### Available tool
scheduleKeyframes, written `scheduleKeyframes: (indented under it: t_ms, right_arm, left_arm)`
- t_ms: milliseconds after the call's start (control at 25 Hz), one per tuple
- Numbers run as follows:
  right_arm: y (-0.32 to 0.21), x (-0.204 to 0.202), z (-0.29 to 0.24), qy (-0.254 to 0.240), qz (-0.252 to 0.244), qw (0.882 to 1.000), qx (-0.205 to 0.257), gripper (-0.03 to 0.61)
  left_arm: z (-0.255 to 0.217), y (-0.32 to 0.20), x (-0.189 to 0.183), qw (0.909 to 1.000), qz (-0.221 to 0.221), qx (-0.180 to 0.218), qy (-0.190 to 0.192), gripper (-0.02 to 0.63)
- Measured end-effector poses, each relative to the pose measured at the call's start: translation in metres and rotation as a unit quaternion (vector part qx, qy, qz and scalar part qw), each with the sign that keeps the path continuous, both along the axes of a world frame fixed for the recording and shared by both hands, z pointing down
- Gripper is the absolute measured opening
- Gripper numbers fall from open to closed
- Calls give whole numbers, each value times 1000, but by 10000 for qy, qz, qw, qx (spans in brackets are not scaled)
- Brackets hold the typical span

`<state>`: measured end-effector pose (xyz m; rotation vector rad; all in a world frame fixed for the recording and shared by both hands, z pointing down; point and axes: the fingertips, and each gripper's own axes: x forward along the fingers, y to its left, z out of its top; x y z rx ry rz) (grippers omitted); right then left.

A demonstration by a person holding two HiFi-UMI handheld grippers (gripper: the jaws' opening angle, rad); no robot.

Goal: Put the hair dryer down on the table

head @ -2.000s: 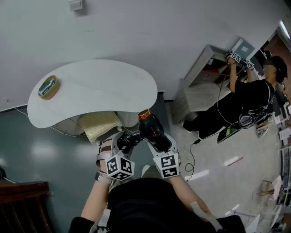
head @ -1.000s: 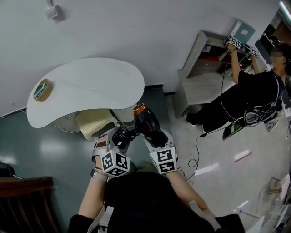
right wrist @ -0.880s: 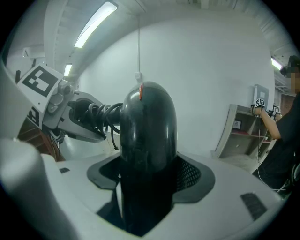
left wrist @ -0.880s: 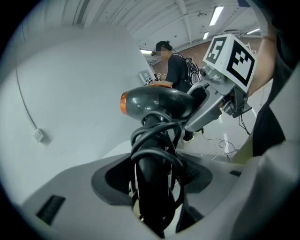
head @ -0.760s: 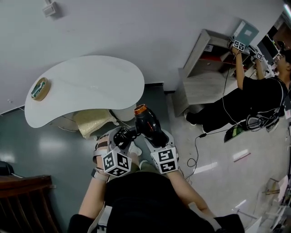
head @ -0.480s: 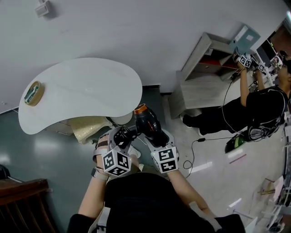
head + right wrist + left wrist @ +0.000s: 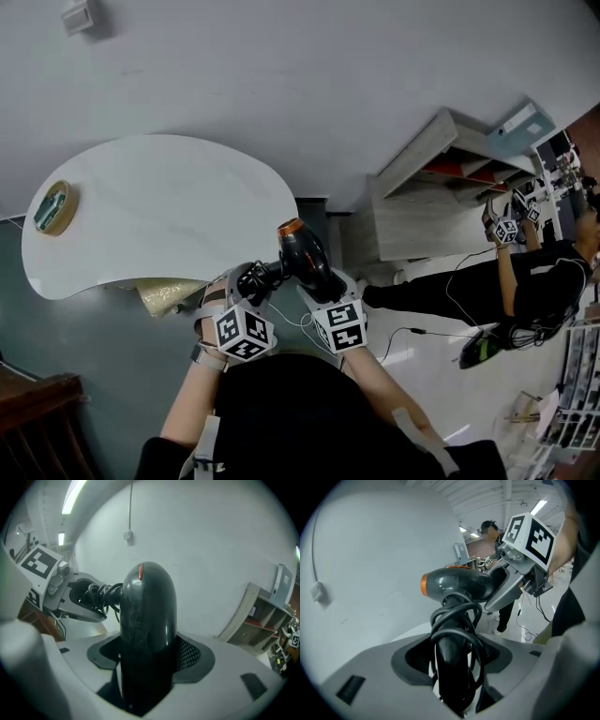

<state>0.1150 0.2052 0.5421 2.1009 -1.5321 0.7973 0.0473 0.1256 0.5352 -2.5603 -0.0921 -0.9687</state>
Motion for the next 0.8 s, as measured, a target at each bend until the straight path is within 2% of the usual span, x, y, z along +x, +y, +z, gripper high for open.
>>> scheduleKeyframes:
  t_ms: [200, 480, 800]
  right_arm:
    - [-46, 26, -2, 24, -235, 9997, -83, 318]
    - [-95, 37, 3, -65, -795, 9965, -264, 318]
    - [-162, 52, 16, -219, -1715, 9838, -466, 318]
  left_arm:
    - [0, -43, 22, 9997, -200, -96, 37, 266]
    - [6, -84, 26, 9968, -735, -312, -23, 266]
    - [18, -135, 30, 9850, -1645, -493, -166, 267]
